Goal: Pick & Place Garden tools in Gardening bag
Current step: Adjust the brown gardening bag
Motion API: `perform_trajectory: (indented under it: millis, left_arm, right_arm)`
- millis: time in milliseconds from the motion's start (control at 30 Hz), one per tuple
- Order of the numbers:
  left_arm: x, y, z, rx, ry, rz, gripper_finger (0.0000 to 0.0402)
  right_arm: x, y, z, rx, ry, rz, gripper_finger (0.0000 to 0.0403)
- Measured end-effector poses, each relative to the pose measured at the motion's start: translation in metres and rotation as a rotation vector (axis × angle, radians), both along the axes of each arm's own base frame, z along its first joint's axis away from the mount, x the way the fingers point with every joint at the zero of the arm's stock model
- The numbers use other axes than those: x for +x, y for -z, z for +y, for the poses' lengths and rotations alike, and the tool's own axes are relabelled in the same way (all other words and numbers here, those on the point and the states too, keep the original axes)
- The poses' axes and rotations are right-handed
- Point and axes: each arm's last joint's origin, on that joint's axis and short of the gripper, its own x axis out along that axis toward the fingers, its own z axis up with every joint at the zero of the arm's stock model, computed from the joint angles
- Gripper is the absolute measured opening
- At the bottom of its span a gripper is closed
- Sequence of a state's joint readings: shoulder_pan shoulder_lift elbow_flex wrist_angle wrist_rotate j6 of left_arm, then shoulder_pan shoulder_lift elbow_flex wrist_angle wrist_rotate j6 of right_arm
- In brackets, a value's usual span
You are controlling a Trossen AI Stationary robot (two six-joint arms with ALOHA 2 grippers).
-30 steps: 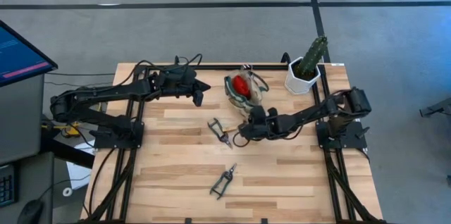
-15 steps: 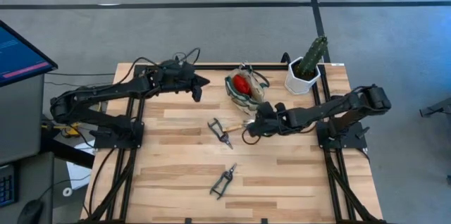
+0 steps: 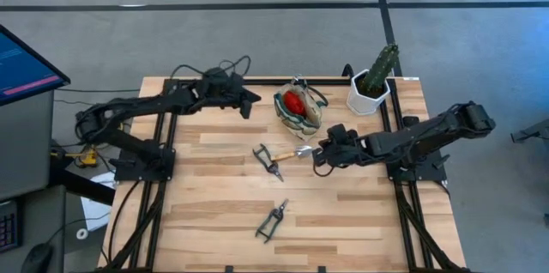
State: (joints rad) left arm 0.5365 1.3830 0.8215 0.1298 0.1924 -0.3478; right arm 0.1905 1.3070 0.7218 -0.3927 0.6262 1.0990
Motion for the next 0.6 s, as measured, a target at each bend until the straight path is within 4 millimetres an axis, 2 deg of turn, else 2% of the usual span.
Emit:
perform_trajectory:
  millis: [133,233,467,600]
  left_arm:
    - [0.013,0.014,0.01,-0.037,-0.016,0.018,0.0001]
    - [0.02,0.015,0.021,-0.026,-0.03,0.026,0.0001]
    - [0.032,0.014,0.064,-0.016,-0.082,0.014,0.0001]
    - [0.043,0.024,0.086,-0.062,-0.053,0.015,0.0001]
  right_arm:
    - [0.004,0.005,-0.004,0.013,0.024,-0.068,0.0]
    - [0.008,0.01,-0.009,0.025,0.064,-0.067,0.0]
    - [0.005,0.018,-0.011,0.05,0.117,-0.021,0.0]
    - [0.001,0.02,-0.012,0.069,0.157,-0.003,0.0]
